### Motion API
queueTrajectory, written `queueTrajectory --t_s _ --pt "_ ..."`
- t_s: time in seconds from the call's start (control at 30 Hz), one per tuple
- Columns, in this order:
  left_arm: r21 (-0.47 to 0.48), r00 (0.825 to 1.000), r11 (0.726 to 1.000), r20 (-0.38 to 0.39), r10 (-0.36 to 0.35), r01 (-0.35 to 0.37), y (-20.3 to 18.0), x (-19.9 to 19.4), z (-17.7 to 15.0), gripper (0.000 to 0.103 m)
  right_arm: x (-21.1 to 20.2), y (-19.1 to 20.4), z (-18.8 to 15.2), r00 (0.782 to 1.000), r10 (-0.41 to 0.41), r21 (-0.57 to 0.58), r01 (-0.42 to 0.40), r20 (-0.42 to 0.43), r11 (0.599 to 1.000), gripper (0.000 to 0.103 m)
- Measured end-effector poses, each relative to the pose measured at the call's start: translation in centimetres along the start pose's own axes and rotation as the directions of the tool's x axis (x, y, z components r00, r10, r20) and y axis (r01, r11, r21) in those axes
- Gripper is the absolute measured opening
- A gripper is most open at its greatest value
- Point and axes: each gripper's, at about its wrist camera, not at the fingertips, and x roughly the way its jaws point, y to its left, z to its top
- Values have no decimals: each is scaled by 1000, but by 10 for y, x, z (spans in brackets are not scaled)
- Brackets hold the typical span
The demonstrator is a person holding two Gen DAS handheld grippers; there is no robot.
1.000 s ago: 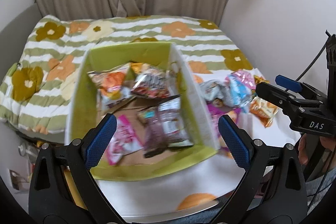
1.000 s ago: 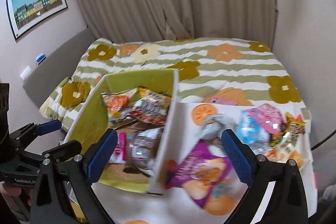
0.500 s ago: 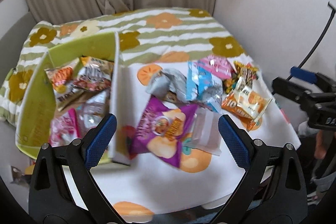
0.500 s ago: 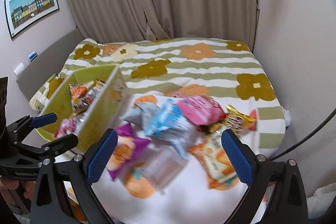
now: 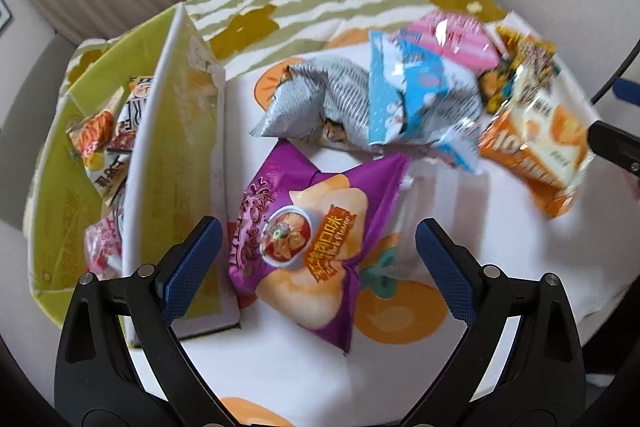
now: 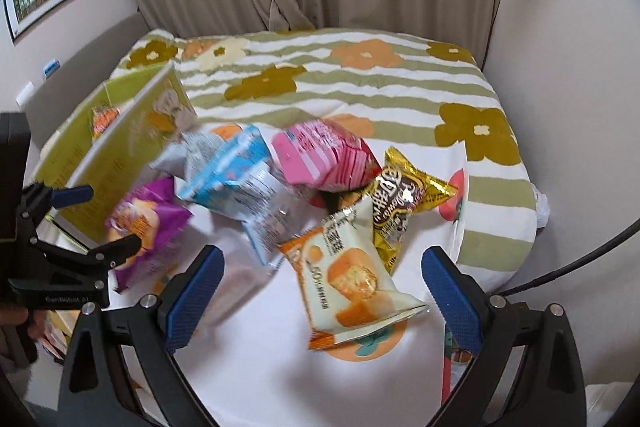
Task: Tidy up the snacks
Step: 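Move both tools back over the remaining snack pile, then grasp the purple chip bag with the left gripper while the right grasps the orange cake packet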
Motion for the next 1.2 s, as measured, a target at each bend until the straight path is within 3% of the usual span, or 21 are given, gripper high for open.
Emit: queueTrajectory --t_s 0.13,0.3,0.63,0.9,1.2 --pt "59 996 995 -32 84 -82 -8 20 3 97 18 -4 -5 999 7 -7 -7 -33 1000 99" --pt "114 991 988 -75 111 -102 -17 38 2 97 35 0 -10 998 -28 -71 24 -57 997 99" --pt "113 982 991 -166 95 -77 -13 66 0 96 62 9 -18 993 -72 -168 54 -98 984 99" --pt "88 984 996 -173 34 -19 -8 69 -2 79 77 7 -22 988 -108 -213 82 -110 974 99" --pt "80 986 997 -167 16 -3 -7 53 -7 72 86 16 -27 986 -133 -257 104 -97 961 98"
